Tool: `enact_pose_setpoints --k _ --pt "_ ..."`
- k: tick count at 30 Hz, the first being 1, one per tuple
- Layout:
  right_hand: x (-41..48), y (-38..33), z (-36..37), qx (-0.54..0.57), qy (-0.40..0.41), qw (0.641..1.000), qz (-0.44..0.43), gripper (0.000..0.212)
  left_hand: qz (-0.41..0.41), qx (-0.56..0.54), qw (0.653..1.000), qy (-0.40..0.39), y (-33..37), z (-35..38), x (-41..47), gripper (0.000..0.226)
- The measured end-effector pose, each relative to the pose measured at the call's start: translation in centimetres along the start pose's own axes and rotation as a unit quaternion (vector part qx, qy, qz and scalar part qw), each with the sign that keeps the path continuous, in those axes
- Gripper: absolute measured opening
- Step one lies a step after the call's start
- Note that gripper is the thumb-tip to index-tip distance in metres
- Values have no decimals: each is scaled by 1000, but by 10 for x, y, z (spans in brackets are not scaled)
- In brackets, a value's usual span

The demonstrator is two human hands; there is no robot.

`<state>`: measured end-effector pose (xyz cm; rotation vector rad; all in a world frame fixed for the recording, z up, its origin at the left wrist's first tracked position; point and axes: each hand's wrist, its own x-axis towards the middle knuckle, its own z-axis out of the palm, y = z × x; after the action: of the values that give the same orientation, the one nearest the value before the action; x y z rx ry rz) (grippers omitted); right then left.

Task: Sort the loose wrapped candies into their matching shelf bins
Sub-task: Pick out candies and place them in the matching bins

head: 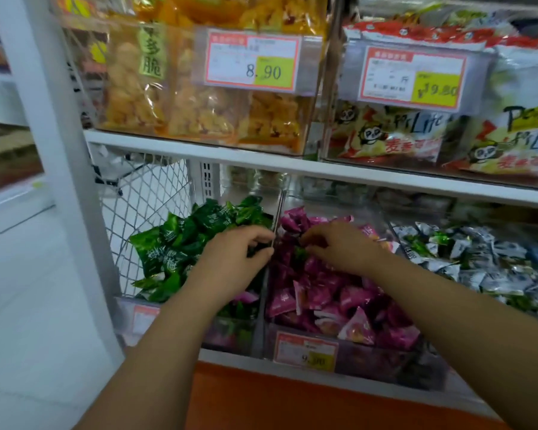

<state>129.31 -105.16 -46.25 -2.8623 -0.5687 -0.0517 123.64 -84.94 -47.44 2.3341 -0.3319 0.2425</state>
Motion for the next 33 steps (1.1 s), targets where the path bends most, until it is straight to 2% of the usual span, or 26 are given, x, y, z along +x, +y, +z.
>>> enact_pose_setpoints --k 7,16,20,24,28,29,33 --pt "22 5 4 -85 -73 993 34 28 8 -15 1000 0 -5 1 1 26" --pt "36 5 21 -121 -18 987 103 15 7 -42 999 21 -9 -2 1 25" --pt "18 9 1 -48 87 989 110 15 -15 -53 993 101 -13 -12 3 22" --pt "7 -20 -8 102 185 977 32 6 -64 -96 971 209 -23 -21 3 19" --pt "23 -56 2 170 182 968 -15 6 -101 -125 953 257 -33 -28 0 19" --pt "30 -61 6 173 180 968 -16 4 -103 -126 952 258 -34 -29 -1 20" --pt "46 -72 17 217 185 959 -1 19 -94 -106 964 226 -38 -33 -4 24"
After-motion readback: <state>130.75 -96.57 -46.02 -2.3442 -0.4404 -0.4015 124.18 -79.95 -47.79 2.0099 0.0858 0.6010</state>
